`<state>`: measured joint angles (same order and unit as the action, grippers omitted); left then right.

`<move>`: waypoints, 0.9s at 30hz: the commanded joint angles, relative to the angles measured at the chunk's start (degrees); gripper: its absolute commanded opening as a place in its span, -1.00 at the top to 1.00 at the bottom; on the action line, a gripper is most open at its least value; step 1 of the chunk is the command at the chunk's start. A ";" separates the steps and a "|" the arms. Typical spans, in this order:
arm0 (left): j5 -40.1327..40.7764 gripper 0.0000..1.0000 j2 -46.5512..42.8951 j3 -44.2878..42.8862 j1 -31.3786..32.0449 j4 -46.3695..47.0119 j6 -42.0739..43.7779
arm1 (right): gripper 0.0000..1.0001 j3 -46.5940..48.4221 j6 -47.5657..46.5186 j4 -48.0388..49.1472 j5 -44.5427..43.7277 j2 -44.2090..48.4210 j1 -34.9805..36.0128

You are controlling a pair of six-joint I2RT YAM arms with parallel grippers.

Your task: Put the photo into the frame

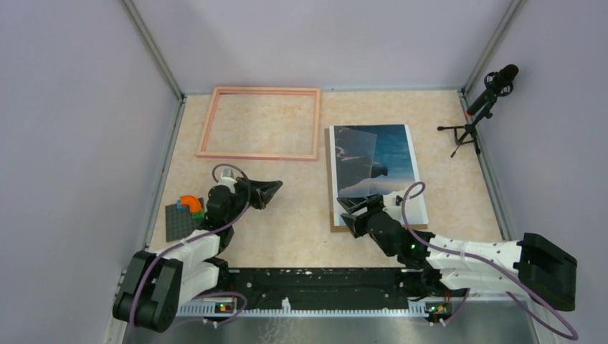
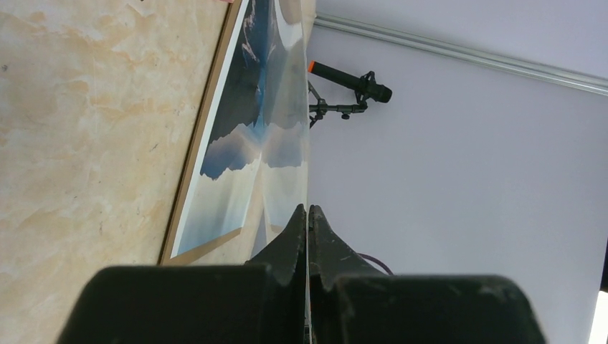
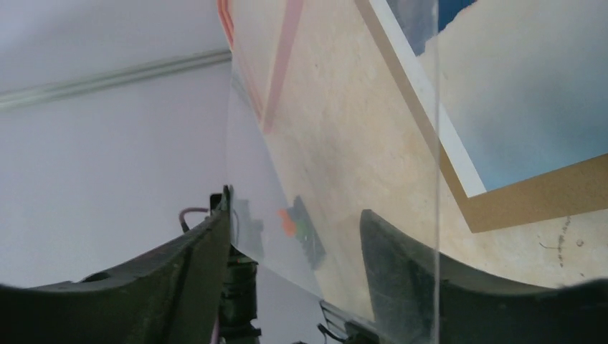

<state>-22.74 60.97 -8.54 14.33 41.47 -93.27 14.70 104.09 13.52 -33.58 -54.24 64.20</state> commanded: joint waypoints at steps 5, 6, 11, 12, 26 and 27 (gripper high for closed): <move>-2.52 1.00 -1.20 -2.59 -0.18 1.46 0.46 | -0.02 -0.67 13.90 3.65 -14.51 -3.06 2.56; -2.63 1.00 -1.01 -2.55 -0.18 1.49 0.53 | 0.01 -1.09 15.79 4.01 -15.32 -3.53 2.73; -3.58 1.00 -0.26 -2.96 -0.18 1.32 1.92 | 0.13 -2.21 18.34 4.70 -18.21 -3.76 2.94; -3.96 1.00 -0.32 -3.19 -0.18 0.36 2.59 | 0.26 -2.37 18.04 4.08 -19.08 -2.96 2.94; 0.26 -0.97 -10.41 -14.67 -0.26 -39.71 37.08 | 1.00 2.87 -11.13 -17.61 -26.84 19.19 2.68; 1.13 -0.97 -11.28 -16.64 -0.24 -42.93 40.29 | 1.00 4.59 -21.56 -18.30 -26.47 21.26 2.61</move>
<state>-25.41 53.58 -17.58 14.33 14.81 -70.65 13.15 108.97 1.85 -56.07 -39.97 66.63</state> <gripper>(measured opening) 0.979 0.006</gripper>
